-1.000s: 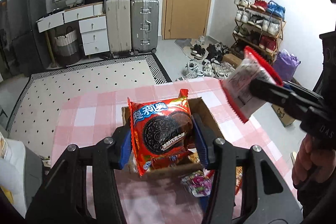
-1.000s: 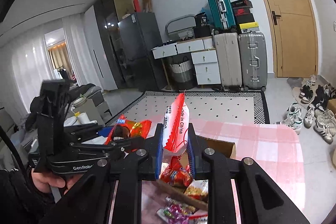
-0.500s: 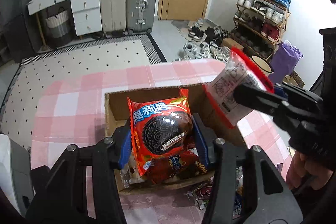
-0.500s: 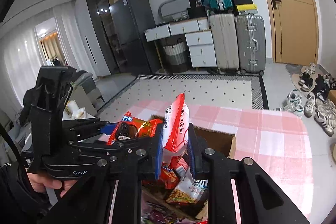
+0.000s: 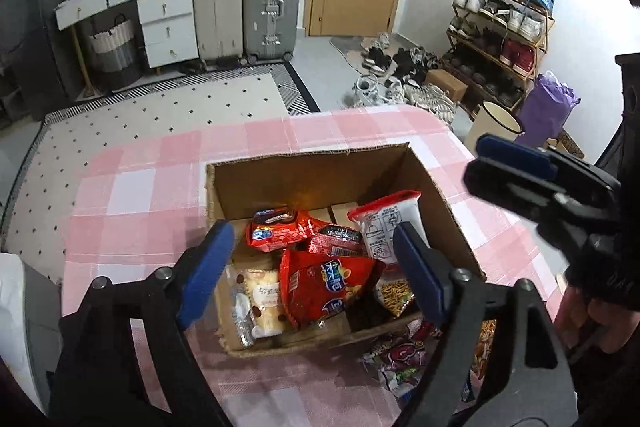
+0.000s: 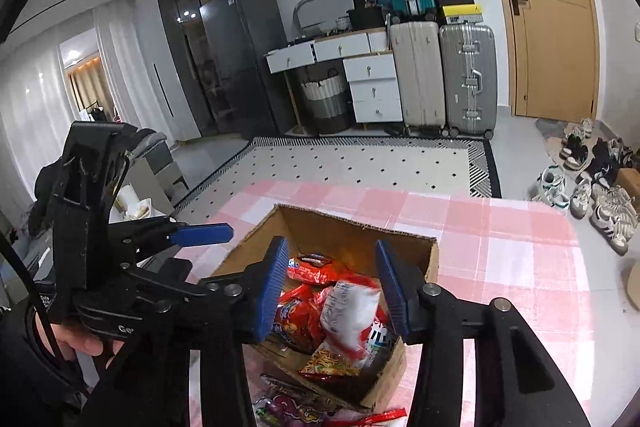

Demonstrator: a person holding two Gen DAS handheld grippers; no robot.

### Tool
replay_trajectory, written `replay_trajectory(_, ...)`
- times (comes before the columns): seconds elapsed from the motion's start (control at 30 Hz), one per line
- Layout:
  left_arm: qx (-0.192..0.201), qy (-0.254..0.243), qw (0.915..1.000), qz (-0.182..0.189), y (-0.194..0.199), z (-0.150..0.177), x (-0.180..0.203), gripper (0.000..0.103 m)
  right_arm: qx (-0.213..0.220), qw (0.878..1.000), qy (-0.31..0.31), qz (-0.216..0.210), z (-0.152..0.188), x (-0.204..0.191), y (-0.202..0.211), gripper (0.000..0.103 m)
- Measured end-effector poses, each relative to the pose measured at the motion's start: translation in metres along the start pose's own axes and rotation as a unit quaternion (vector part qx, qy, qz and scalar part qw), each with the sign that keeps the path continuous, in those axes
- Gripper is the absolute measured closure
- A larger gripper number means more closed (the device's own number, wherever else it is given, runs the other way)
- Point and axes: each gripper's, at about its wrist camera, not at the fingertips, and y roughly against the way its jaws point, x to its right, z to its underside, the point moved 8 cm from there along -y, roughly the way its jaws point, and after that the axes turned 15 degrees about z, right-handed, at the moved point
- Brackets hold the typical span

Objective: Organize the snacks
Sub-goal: 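Open both grippers to drop the Oreo pack and white bag into the box, then withdraw both grippers from the box back toward the snack pile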

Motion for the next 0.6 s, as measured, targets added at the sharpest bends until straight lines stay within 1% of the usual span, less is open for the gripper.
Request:
replay_trajectory(0.1, 0.012, -0.003, 0.9999, -0.002, 0.014, 0.003, 0.006, 0.022, 0.017, 1.000, -0.003, 0.003, -0.001, 0.005, 0.023, 0.053)
replay_trajectory(0.2, 0.018, -0.001, 0.9998, -0.003, 0.029, 0.014, 0.008, 0.021, 0.030, 1.000, -0.003, 0.007, -0.003, 0.010, 0.043, 0.049)
replay_trajectory(0.23, 0.019, 0.002, 0.9998, -0.002, 0.033, 0.018, 0.008, 0.021, 0.035, 0.999, -0.004, 0.009, -0.003, 0.012, 0.049, 0.042)
replay_trajectory(0.27, 0.021, 0.008, 0.9998, -0.001, 0.036, 0.023, 0.009, 0.021, 0.041, 0.999, -0.005, 0.012, -0.002, 0.014, 0.056, 0.034)
replay_trajectory(0.4, 0.028, 0.024, 0.9993, 0.001, 0.052, 0.041, 0.012, 0.021, 0.064, 0.998, -0.001, 0.020, 0.006, 0.019, 0.091, 0.025)
replay_trajectory(0.47, 0.034, 0.024, 0.9991, 0.004, 0.060, 0.052, 0.017, 0.020, 0.072, 0.997, 0.002, 0.026, 0.012, 0.023, 0.109, 0.018)
replay_trajectory(0.53, 0.041, 0.022, 0.9989, -0.002, 0.070, 0.062, 0.023, 0.018, 0.083, 0.996, 0.004, 0.028, 0.018, 0.026, 0.125, 0.017)
replay_trajectory(0.6, 0.045, 0.023, 0.9987, -0.004, 0.078, 0.072, 0.026, 0.016, 0.088, 0.995, 0.009, 0.040, 0.027, 0.029, 0.139, 0.016)
